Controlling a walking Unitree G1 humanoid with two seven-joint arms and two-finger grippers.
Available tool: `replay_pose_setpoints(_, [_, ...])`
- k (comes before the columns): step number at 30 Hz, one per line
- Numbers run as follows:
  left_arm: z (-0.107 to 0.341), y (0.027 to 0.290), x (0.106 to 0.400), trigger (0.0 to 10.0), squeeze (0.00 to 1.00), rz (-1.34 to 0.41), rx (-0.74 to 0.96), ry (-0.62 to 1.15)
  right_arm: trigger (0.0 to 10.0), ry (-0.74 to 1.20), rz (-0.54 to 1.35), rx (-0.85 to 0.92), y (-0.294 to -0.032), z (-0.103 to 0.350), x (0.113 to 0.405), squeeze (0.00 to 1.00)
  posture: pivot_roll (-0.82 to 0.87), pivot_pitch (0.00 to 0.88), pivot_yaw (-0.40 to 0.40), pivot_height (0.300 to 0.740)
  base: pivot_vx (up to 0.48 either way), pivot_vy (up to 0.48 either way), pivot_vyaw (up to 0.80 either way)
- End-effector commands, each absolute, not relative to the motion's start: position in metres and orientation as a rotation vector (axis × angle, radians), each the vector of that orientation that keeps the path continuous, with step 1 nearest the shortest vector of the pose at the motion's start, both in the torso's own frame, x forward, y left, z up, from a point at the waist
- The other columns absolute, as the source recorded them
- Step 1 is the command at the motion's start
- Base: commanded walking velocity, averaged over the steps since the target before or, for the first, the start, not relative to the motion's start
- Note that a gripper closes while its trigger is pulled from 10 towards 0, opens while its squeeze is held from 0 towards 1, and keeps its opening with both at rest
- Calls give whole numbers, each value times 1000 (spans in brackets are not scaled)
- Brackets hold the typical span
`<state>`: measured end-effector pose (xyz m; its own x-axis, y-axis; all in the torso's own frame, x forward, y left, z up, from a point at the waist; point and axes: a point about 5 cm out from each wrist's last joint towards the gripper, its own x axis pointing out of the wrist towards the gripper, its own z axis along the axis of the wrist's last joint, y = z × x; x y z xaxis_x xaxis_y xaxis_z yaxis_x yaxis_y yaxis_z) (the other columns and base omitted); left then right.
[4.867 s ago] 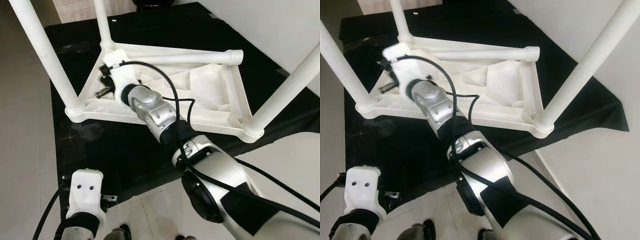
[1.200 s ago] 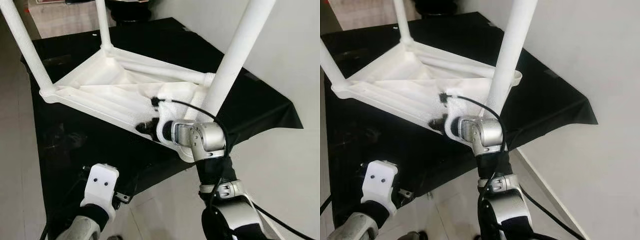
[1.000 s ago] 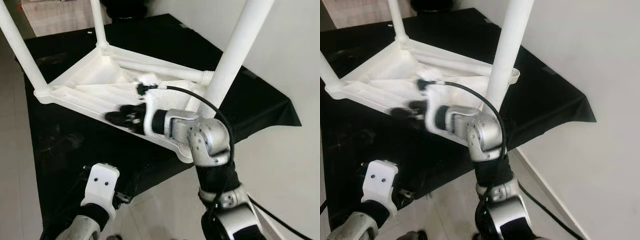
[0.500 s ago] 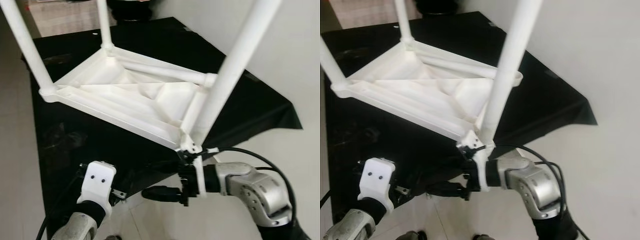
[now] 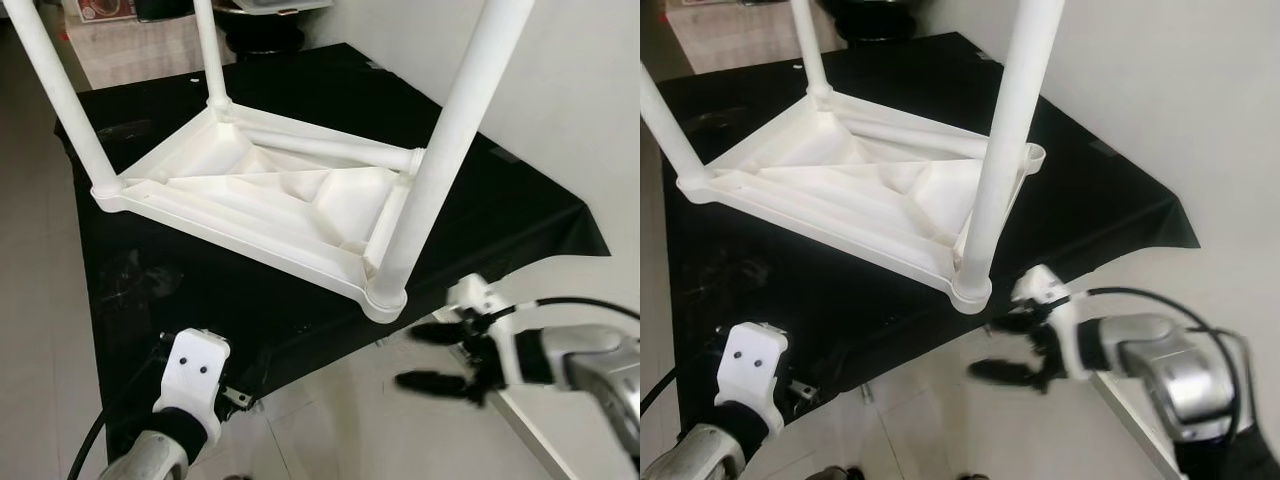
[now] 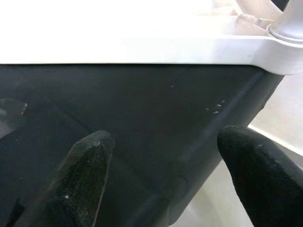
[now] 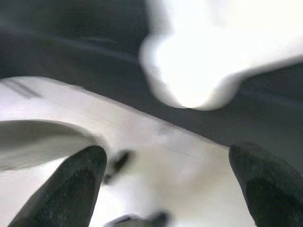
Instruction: Building children table
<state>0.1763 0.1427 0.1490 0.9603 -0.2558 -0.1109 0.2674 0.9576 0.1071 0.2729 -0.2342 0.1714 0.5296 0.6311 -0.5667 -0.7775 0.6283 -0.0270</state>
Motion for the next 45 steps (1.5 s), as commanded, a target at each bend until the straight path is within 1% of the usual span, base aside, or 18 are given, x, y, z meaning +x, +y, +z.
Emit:
replay_pose_setpoints(1, [148,141,174,10000,0,-291,128,99,10000,520,805,-328,-238,173,280,0,18,150,-41,740,0,0,0])
replay_pose_setpoints(6, [148,140,175,10000,0,-294,132,95,10000,392,810,-294,-224,188,294,0,23,153,-39,740,0,0,0])
replay_pose_setpoints(9, [150,141,177,10000,0,-291,135,86,10000,303,930,-243,-193,194,298,0,30,156,-36,740,0,0,0])
replay_pose_setpoints(11, [150,141,177,10000,0,-291,135,86,10000,303,930,-243,-193,194,298,0,30,156,-36,740,0,0,0])
replay_pose_setpoints(12, [151,141,177,10000,0,-288,137,83,10000,290,995,-241,-182,194,295,0,32,157,-37,740,0,0,0])
replay_pose_setpoints(14, [151,141,177,10000,0,-288,137,83,10000,290,995,-241,-182,194,295,0,32,157,-37,740,0,0,0])
replay_pose_setpoints(18, [152,141,178,10000,0,-277,139,73,10000,195,1199,-219,-133,200,291,0,37,164,-40,740,0,0,0])
replay_pose_setpoints(19, [152,141,178,10000,0,-277,139,73,10000,195,1199,-219,-133,200,291,0,37,164,-40,740,0,0,0])
replay_pose_setpoints(23, [153,141,179,10000,0,-271,140,68,10000,153,1297,-208,-109,207,284,0,40,163,-40,740,0,0,0])
replay_pose_setpoints(24, [153,141,179,10000,0,-271,140,68,10000,153,1297,-208,-109,207,284,0,40,163,-40,740,0,0,0])
replay_pose_setpoints(28, [153,140,179,10000,0,-265,139,64,10000,104,1426,-170,-83,220,268,0,43,164,-46,740,0,0,0])
replay_pose_setpoints(32, [154,139,179,10000,0,-259,136,60,10000,114,1464,-152,-77,221,265,0,40,165,-51,740,0,0,0])
replay_pose_setpoints(34, [154,138,180,10000,0,-256,134,57,10000,131,1431,-181,-83,215,271,0,36,166,-54,740,0,0,0])
replay_pose_setpoints(35, [155,138,180,10000,0,-252,132,54,10000,144,1398,-207,-91,212,279,0,27,168,-63,740,0,0,0])
replay_pose_setpoints(37, [155,137,180,10000,0,-250,132,52,10000,149,1384,-219,-95,212,282,0,27,168,-63,740,0,0,0])
replay_pose_setpoints(41, [154,140,181,10000,0,-221,134,48,10000,152,1328,-317,-120,217,301,0,12,167,-64,740,0,0,0])
replay_pose_setpoints(44, [154,142,181,10000,0,-208,135,48,10000,145,1302,-333,-129,224,307,0,11,165,-64,740,0,0,0])
replay_pose_setpoints(45, [153,145,181,10000,0,-184,138,53,10000,123,1229,-365,-136,229,317,0,13,160,-59,740,0,0,0])
